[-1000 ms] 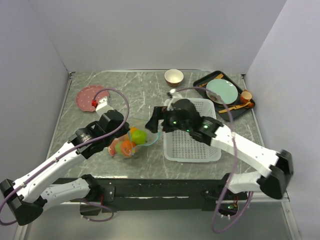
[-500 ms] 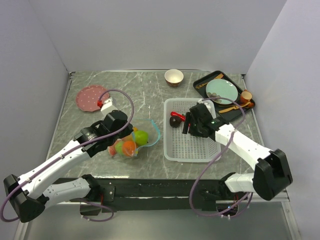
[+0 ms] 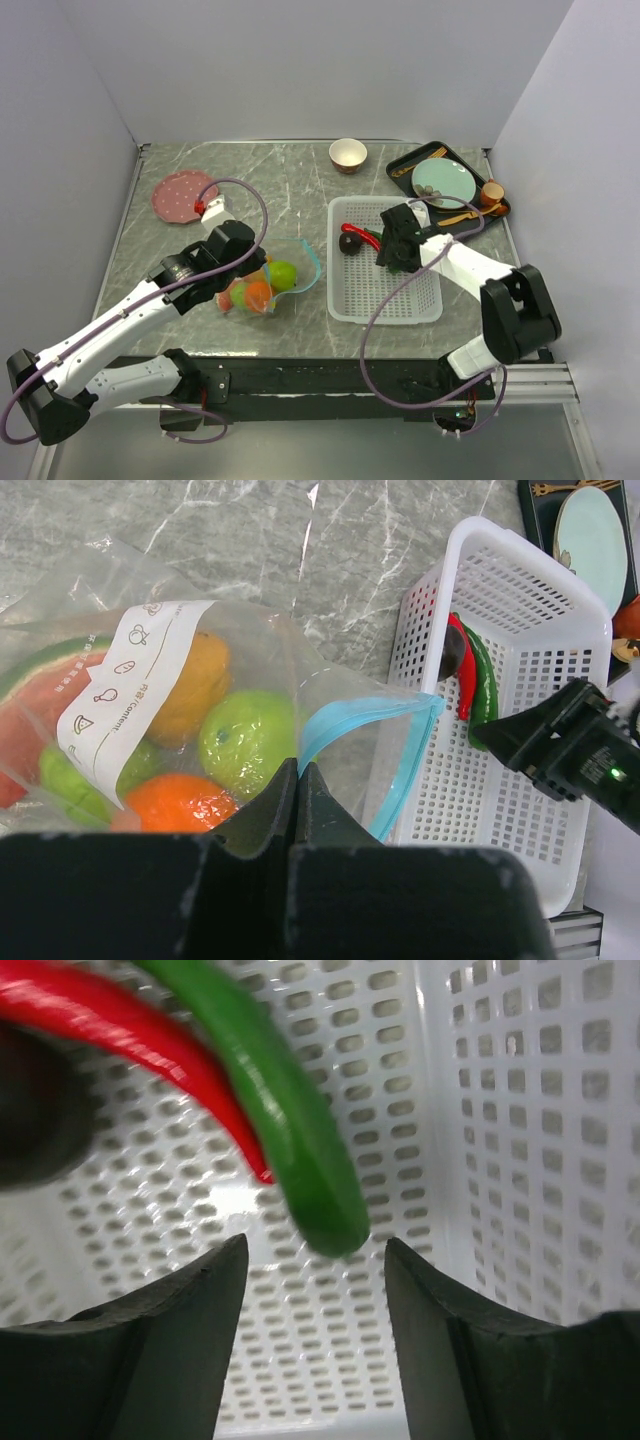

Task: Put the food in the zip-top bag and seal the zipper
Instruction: Move the fake vegetable to the bin.

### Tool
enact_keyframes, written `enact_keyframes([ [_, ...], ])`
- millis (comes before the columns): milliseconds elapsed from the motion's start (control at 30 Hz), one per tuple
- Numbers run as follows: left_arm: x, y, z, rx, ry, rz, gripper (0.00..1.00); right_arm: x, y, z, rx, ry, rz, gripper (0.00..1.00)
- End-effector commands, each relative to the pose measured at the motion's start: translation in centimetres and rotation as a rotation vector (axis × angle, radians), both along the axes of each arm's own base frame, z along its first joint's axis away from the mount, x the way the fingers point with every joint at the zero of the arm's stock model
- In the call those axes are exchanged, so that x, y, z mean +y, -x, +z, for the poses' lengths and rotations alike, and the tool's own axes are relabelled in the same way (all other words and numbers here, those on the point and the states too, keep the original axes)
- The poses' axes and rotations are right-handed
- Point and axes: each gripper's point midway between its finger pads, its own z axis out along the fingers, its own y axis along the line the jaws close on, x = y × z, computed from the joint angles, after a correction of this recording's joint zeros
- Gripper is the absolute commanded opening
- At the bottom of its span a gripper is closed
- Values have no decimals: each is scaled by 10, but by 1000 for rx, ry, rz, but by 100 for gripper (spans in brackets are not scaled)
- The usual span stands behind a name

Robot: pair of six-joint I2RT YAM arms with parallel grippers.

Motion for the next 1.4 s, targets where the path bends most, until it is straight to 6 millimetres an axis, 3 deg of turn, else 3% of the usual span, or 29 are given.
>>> enact_keyframes([
  [0, 1, -2, 7, -22, 11, 8, 2, 3, -27, 5, -48, -31, -4, 61],
  [400, 4, 0, 4, -22, 9, 19, 3, 1, -30, -12, -38, -38, 7, 46],
  [500, 3, -1, 3, -17, 2, 18, 2, 0, -28, -15, -33, -33, 8, 35],
  [533, 3, -2, 3, -15, -1, 18, 2, 2, -27, -16, -27, -47, 12, 30],
  [767, 1, -1, 0, -14, 14, 11, 2, 10, -4, -18, -17, -130, 26, 24],
  [1067, -2, -1, -2, -12, 18, 1, 2, 10, 14, 1, -68, -192, 29, 35],
  [1267, -4, 0, -4, -2, 23, -7, 2, 7, 15, 2, -63, -175, 24, 58],
  [1367, -2, 1, -4, -3, 18, -5, 2, 5, 15, -3, -48, -164, 21, 59],
])
